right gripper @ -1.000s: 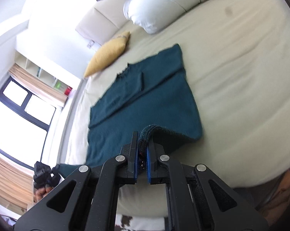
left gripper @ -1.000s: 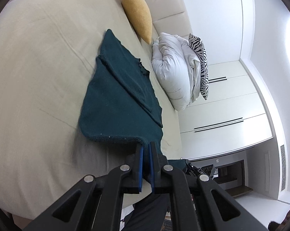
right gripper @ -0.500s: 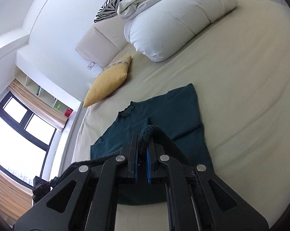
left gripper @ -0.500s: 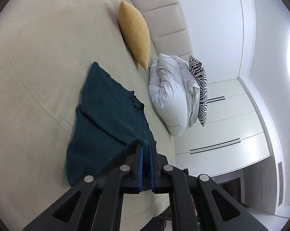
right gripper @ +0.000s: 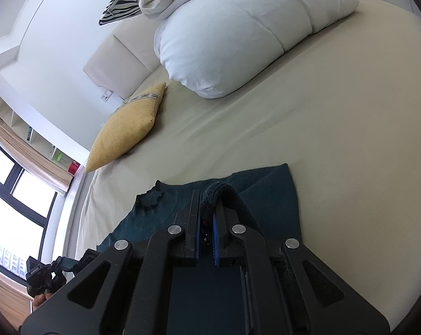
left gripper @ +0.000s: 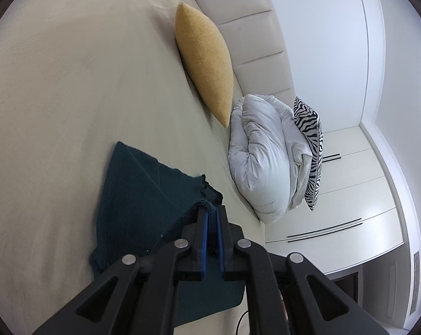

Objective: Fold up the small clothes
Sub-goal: 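Lift the hem with both grippers and fold it toward the collar, then release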

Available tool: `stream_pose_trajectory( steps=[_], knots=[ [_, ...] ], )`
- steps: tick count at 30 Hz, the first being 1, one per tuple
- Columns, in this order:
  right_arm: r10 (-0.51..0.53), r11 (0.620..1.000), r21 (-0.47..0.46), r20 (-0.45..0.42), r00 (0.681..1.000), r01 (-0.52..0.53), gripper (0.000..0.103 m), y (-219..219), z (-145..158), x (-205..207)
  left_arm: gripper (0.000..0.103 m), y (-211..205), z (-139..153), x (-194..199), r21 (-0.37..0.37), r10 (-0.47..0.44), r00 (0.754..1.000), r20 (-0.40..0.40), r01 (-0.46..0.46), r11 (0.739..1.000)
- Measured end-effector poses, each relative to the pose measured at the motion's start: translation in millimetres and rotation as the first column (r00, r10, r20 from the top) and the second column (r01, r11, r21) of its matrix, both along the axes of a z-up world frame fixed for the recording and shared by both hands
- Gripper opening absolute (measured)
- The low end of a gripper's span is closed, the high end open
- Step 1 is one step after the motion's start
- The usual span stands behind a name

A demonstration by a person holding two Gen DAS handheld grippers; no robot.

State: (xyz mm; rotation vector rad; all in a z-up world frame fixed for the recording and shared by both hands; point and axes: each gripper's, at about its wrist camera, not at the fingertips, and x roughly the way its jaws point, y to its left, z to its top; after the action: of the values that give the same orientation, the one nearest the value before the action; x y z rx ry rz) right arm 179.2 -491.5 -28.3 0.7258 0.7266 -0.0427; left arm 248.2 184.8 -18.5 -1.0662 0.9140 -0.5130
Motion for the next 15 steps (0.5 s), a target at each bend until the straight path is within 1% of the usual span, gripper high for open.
stream_pose_trajectory(
  steps=[4,6,9,10,13,14,15],
  knots=[
    [-0.017,1.000,0.007,-0.034,0.999,0.017,0.005,-7,-22,42,0.006,-5,-13,36,0.032,0.011,1.000,-0.025,-0.010,0.999],
    [-0.013,1.000,0.001,-0.054,0.998,0.013,0.005,-8,-32,57,0.006,-9,-23,50,0.059,0.010,0.999,-0.041,-0.008,0.998],
    [-0.013,1.000,0.006,-0.094,0.996,0.014,0.006,-11,-52,80,0.006,-12,-40,73,0.077,0.020,0.997,-0.069,-0.014,0.997],
    [-0.021,1.000,0.017,-0.106,0.994,0.023,0.009,-13,-60,87,0.007,-12,-45,79,0.086,0.028,0.996,-0.079,-0.021,0.996],
    [-0.042,0.998,0.030,-0.144,0.989,0.047,0.011,-19,-78,100,0.008,-16,-60,95,0.117,0.034,0.993,-0.111,-0.021,0.993],
    [-0.040,0.999,0.021,-0.152,0.988,0.044,0.016,-19,-82,105,0.008,-17,-66,98,0.123,0.037,0.992,-0.124,-0.022,0.992],
    [-0.040,0.999,0.008,-0.149,0.988,0.042,0.021,-19,-84,107,0.011,-16,-68,98,0.115,0.037,0.991,-0.127,-0.022,0.993]
  ],
)
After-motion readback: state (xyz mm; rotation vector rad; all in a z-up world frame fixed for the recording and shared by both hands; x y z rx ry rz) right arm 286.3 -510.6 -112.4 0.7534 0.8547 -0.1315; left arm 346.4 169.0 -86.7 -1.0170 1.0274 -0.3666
